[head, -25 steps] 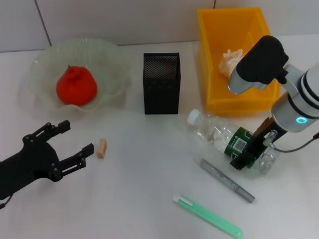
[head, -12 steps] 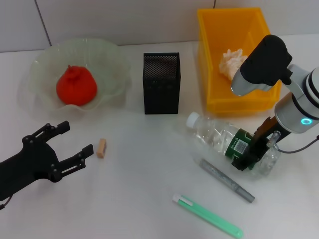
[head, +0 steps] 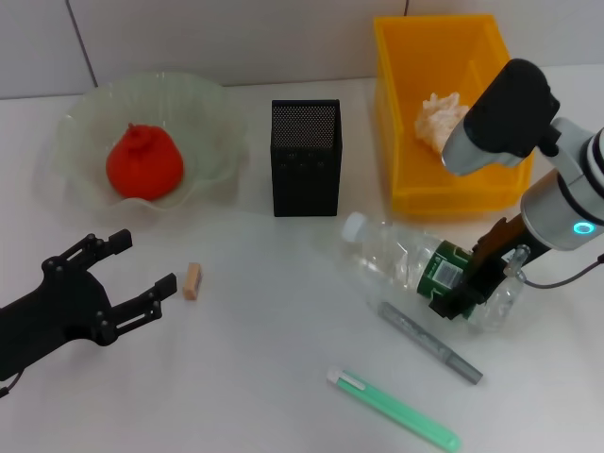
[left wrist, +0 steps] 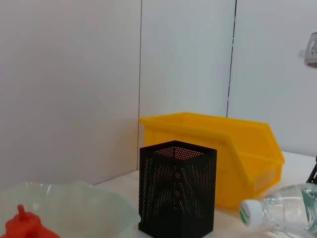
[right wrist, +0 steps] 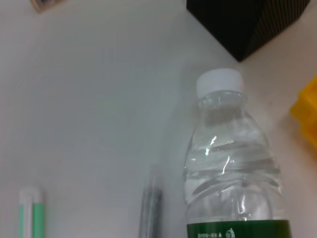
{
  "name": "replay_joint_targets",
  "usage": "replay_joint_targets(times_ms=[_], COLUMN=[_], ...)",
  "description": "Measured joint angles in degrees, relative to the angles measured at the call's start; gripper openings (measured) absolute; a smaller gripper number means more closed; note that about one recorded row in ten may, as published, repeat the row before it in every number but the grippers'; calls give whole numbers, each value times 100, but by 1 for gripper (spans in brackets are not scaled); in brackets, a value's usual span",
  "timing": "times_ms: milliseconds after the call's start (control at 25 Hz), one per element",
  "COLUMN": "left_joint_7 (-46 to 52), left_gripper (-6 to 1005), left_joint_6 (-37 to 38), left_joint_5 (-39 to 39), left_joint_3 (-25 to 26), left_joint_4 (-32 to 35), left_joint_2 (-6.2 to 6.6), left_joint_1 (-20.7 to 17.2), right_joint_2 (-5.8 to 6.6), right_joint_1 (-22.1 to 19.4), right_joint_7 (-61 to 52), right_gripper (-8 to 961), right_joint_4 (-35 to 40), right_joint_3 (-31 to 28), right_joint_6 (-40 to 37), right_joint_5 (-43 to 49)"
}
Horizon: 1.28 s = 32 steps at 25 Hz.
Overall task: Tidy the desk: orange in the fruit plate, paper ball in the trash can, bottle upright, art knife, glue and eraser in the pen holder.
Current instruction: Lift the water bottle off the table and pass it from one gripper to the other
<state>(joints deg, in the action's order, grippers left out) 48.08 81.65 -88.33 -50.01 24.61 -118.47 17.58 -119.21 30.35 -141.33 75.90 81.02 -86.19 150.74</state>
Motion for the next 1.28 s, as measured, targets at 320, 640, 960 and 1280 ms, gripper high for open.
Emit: replay_joint_targets(times_ms=[320, 640, 960, 1280], left_joint_7=[-1, 0, 246, 1367], left_gripper=[856, 857, 857, 856], left_joint_6=[59, 275, 1477, 2208], left_joint_5=[35, 240, 1369, 2280], left_joint_3=[35, 52, 72, 38], left_joint_4=[0, -4, -516, -1307], left_joint_2=[-11, -11, 17, -12], left_joint_1=[-1, -53, -85, 367], right_joint_2=[7, -2, -5, 1], right_joint_1=[-220, -511, -1079, -1463], right_joint_7=[509, 1063, 2376, 4256], right_gripper=[765, 766, 766, 766], right_joint_4=[452, 696, 630, -283], right_joint_3=[-605, -1007, -1778, -1960], right_joint_6=[-333, -443, -496, -607], right_joint_5=[-761, -1465, -3362, -5280])
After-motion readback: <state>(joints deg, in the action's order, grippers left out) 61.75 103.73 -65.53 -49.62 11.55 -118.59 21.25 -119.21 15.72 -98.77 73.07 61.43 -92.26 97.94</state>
